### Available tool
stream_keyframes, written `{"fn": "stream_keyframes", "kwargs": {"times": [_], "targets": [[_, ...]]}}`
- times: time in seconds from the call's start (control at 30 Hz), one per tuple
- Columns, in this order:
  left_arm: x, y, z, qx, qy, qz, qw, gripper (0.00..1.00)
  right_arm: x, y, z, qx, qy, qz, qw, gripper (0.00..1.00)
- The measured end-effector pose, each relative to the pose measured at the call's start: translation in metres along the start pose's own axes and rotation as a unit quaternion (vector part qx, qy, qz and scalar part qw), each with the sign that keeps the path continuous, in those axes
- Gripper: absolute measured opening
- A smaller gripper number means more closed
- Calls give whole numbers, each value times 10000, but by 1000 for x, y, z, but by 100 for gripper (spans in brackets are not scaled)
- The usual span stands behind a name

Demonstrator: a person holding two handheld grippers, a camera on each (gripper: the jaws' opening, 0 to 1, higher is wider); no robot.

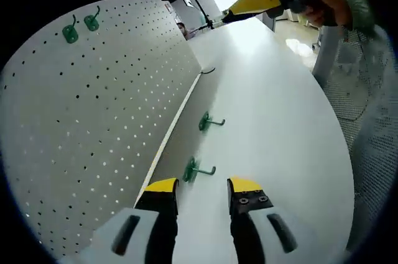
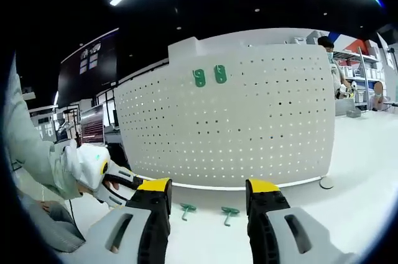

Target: Insert the hook assembly into the mounting plate slot until the hook locks in place.

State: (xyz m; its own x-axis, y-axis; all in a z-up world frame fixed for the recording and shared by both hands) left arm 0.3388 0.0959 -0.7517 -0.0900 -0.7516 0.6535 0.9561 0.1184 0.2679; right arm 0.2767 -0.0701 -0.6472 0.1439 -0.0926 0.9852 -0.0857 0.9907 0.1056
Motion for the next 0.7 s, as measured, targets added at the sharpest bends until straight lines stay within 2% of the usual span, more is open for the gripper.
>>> {"fn": "stream_keyframes", "kwargs": {"times": [0.43, 0.7], "targets": [[-9, 26, -22, -211, 291, -191, 9992, 28, -1, -3, -1, -57, 21, -32, 10000, 46], [-12, 34, -36, -416, 457, -363, 9974, 24, 0, -7, -1, -122, 27, -77, 9999, 46]]}}
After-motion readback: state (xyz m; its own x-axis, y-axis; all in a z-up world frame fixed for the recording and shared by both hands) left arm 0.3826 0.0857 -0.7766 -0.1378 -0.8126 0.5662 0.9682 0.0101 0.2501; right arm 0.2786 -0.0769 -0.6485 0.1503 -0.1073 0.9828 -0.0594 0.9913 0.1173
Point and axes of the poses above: the point that each gripper's makers call its tool centre point, and the gripper's own axes: z roughly backward along the fingers, y roughly to its left, x roughly out of its top, the point moved 3 cm from there along z, roughly backward along the fingers, and after that the axes turned 13 degrees about -x, right-handed, at the moved point
